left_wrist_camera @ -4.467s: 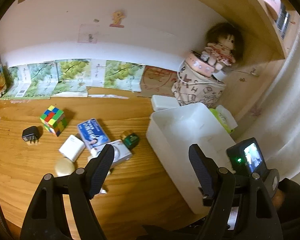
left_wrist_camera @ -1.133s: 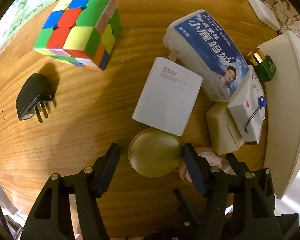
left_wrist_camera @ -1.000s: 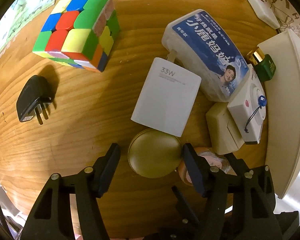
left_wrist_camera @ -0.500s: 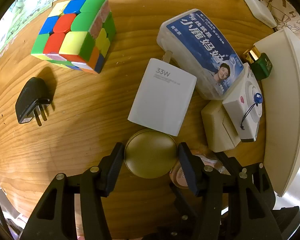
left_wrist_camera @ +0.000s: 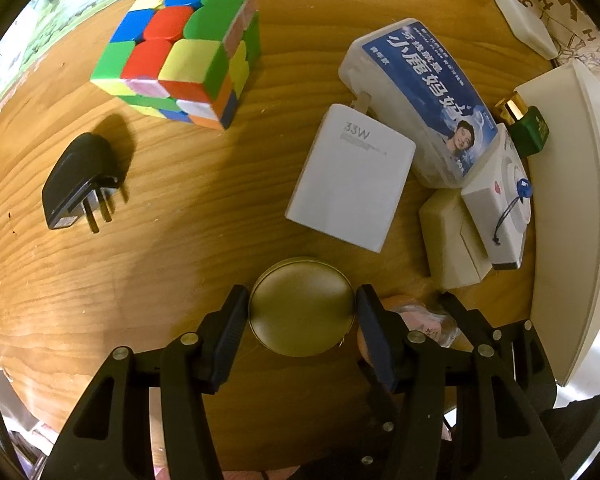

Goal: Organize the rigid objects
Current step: 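Lift the beige compact with the left tool while the right tool lifts the pink tape dispenser, then carry the compact and tape dispenser with both tools over the white basket, then open the right tool to drop the tape dispenser while the left tool releases the compact, then lift both open tools out of the basket and back over the desk, then close the left tool on the white charger while the right tool approaches the white box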

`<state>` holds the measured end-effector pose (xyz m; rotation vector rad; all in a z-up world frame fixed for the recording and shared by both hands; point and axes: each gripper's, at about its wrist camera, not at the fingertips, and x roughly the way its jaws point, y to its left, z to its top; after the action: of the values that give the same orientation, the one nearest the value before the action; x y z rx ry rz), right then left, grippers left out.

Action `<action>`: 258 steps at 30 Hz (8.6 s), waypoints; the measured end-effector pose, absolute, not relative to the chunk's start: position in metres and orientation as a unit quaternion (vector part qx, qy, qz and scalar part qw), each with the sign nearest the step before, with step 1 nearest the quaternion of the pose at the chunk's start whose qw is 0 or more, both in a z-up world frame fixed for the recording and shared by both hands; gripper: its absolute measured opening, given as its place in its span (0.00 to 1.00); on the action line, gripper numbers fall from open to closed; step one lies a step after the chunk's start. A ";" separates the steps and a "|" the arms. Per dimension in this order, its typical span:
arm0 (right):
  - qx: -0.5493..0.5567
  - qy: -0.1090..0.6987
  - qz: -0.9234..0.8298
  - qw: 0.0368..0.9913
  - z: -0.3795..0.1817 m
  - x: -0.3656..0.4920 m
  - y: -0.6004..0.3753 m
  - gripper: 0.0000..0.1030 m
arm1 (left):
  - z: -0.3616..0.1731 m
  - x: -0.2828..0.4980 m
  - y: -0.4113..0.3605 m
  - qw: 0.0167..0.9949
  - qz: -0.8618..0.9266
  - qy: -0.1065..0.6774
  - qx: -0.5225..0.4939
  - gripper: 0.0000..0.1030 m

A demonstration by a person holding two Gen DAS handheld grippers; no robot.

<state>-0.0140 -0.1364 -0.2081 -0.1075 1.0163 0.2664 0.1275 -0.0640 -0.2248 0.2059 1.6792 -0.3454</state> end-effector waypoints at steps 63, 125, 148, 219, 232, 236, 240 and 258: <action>-0.033 0.406 0.171 0.897 -0.075 -0.075 -0.298 0.62 | -0.078 0.002 -0.165 0.766 -0.165 0.612 0.107 0.57; -0.009 0.440 0.085 0.894 -0.091 -0.058 -0.394 0.72 | -0.023 -0.012 -0.195 0.894 -0.277 0.349 -0.052 0.77; -0.011 0.418 0.084 0.905 -0.079 -0.037 -0.286 0.75 | -0.012 0.013 -0.055 0.933 -0.155 0.320 -0.049 0.77; 0.364 0.577 -0.021 0.731 -0.210 0.077 -0.263 0.76 | -0.193 0.107 -0.101 0.735 -0.228 0.596 0.231 0.81; 0.368 0.568 -0.039 0.735 -0.214 0.081 -0.269 0.75 | -0.215 0.118 -0.109 0.715 -0.234 0.616 0.234 0.81; 0.373 0.563 -0.040 0.737 -0.214 0.080 -0.271 0.68 | -0.221 0.124 -0.111 0.712 -0.240 0.618 0.232 0.80; 0.374 0.562 -0.035 0.737 -0.214 0.080 -0.271 0.65 | -0.225 0.131 -0.112 0.711 -0.242 0.619 0.231 0.74; 0.372 0.559 -0.038 0.740 -0.206 0.073 -0.267 0.55 | -0.221 0.141 -0.106 0.728 -0.253 0.598 0.219 0.49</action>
<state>0.0730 -0.2674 -0.2063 0.8151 1.2272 -0.0838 0.1412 -0.1061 -0.2210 0.4835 1.3174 -0.5580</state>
